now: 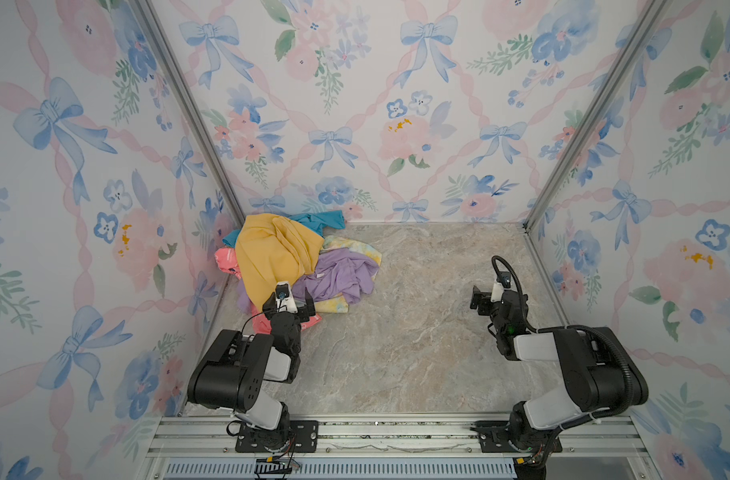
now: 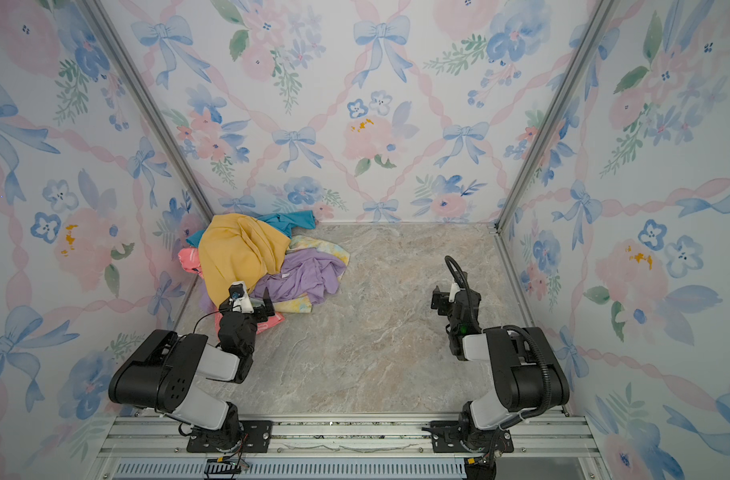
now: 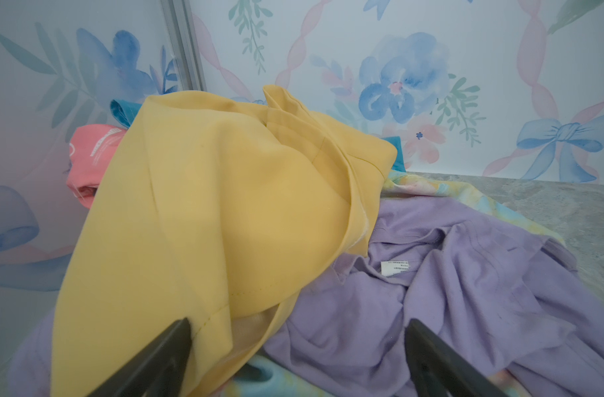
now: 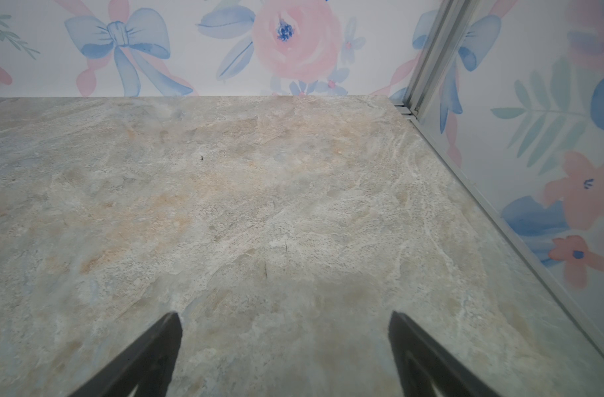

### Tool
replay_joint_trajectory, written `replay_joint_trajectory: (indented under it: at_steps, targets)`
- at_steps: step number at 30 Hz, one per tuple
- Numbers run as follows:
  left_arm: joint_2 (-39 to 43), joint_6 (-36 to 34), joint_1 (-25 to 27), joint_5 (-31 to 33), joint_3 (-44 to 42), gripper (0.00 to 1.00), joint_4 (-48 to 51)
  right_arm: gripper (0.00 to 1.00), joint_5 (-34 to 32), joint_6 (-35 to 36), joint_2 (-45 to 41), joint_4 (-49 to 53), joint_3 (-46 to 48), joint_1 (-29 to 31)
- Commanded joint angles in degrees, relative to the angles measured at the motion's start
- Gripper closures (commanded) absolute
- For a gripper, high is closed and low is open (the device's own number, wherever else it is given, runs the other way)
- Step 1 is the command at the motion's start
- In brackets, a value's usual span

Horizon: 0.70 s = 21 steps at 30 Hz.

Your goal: Pick out a specific cloth from the pile

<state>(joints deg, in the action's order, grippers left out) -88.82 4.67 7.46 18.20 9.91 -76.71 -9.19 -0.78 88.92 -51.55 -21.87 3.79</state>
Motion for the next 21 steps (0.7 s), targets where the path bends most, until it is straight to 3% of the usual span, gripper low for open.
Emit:
replay_joint_trajectory:
  at_steps: [1, 21]
  targets:
    - [0.0, 0.1, 0.2, 1.8, 0.4, 0.02, -1.3, 0.03, 0.5, 0.4, -0.2, 0.1, -0.8, -0.5]
    - [0.3, -3.1, 4.4, 7.0, -1.2, 0.02, -4.5, 0.03, -1.2, 0.5, -0.4, -2.3, 0.5, 0.0]
